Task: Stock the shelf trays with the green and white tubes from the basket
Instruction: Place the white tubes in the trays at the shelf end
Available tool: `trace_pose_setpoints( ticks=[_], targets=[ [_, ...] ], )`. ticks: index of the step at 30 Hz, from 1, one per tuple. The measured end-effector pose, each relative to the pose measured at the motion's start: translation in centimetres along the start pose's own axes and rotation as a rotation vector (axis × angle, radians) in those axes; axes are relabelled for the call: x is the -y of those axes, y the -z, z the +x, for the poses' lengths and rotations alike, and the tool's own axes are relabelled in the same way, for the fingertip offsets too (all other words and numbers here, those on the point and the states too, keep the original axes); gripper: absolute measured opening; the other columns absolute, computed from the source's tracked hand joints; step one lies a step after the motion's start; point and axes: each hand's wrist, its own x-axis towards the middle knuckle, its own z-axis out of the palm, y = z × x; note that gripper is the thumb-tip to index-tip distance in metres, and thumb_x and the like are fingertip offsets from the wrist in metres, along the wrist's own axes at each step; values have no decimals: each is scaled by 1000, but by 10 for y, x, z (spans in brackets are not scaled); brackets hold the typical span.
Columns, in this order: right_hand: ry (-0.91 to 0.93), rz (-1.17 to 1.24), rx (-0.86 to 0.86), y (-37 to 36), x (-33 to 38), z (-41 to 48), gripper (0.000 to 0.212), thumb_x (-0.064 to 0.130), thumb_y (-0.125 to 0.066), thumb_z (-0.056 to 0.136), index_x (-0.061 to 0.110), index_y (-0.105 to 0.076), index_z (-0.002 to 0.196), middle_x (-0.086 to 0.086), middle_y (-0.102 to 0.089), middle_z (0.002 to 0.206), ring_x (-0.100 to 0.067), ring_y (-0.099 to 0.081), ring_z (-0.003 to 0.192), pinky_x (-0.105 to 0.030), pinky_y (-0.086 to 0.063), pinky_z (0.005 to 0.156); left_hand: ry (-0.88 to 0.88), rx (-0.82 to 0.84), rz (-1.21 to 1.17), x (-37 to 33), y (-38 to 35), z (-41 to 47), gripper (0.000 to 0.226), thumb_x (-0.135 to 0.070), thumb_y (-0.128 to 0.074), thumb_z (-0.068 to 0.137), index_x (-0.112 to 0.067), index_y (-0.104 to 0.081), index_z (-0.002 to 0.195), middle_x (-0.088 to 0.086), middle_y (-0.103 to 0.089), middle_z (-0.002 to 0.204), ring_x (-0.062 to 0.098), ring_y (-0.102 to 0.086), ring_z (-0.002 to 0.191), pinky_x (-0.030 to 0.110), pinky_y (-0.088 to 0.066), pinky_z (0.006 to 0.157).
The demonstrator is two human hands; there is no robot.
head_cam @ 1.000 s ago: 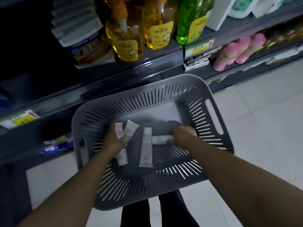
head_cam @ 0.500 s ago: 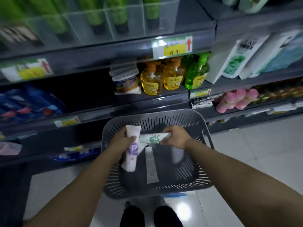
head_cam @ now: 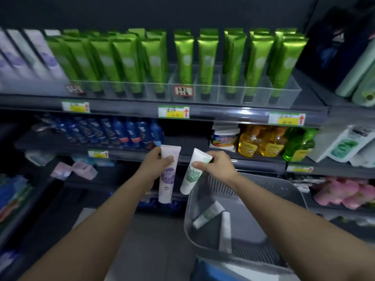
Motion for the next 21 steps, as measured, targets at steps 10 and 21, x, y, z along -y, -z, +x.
trace_pose_setpoints(
  ticks=[10,21],
  targets=[
    [226,40,73,-121,152,-21,32,14,-81,74,9,-51,80,-4,-62,68,-9,-58,55,-32,-53,53,-173,-164,-1,-27,176,-53,14,-1,-54,92,-13,-59,98,10,-64,91,24,-59,82,36,-50,71],
    [439,20,22,-222,276,-26,14,26,-69,85,18,-65,96,-12,-69,75,-21,-61,59,-37,-50,56,-382,-322,68,-59,329,-81,22,10,-62,82,-12,-62,83,1,-63,73,6,-56,61,15,-48,55]
  ],
)
